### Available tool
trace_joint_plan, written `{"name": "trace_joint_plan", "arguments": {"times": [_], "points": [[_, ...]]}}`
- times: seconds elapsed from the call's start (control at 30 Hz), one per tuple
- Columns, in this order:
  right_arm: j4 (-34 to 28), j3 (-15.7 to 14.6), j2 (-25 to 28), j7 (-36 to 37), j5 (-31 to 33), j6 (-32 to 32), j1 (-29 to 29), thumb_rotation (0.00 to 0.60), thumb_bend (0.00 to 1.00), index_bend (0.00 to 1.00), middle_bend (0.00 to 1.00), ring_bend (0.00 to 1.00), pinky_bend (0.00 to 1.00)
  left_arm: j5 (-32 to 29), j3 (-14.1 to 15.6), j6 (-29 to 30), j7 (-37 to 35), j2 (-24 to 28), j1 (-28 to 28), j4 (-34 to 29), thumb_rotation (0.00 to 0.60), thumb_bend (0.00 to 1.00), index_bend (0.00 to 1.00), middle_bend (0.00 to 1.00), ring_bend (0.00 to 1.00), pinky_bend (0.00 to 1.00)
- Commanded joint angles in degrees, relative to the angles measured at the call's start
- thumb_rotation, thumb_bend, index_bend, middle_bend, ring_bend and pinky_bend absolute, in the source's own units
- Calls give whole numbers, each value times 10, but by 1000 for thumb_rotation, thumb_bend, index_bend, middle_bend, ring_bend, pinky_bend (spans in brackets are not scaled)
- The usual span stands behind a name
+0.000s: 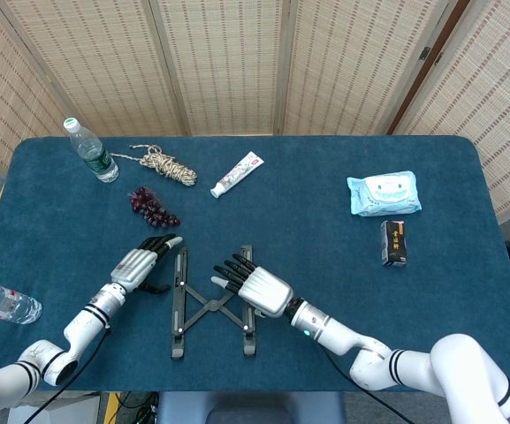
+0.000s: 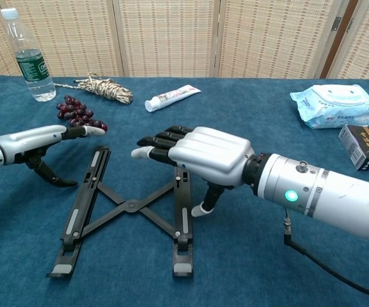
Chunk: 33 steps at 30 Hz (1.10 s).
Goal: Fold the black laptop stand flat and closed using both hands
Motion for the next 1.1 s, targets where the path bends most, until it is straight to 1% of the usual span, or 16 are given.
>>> {"name": "trace_joint_plan", "arguments": {"times": [0.03, 0.57, 1.1], "points": [[20, 0, -14, 5, -4, 8, -3, 600, 0, 0, 0, 0, 0, -2, -1, 0, -1, -2, 0, 0, 600, 226, 0, 0, 1, 0], [103, 0, -65, 36, -24, 43, -4, 600, 0, 0, 0, 0, 0, -9, 0, -9, -10, -7, -3, 1, 600, 226, 0, 0, 1, 0], [169, 2, -111, 60, -36, 71, 1, 600, 0, 0, 0, 0, 0, -7, 1, -20, -14, -7, -12, -10, 600, 226, 0, 0, 1, 0]]}}
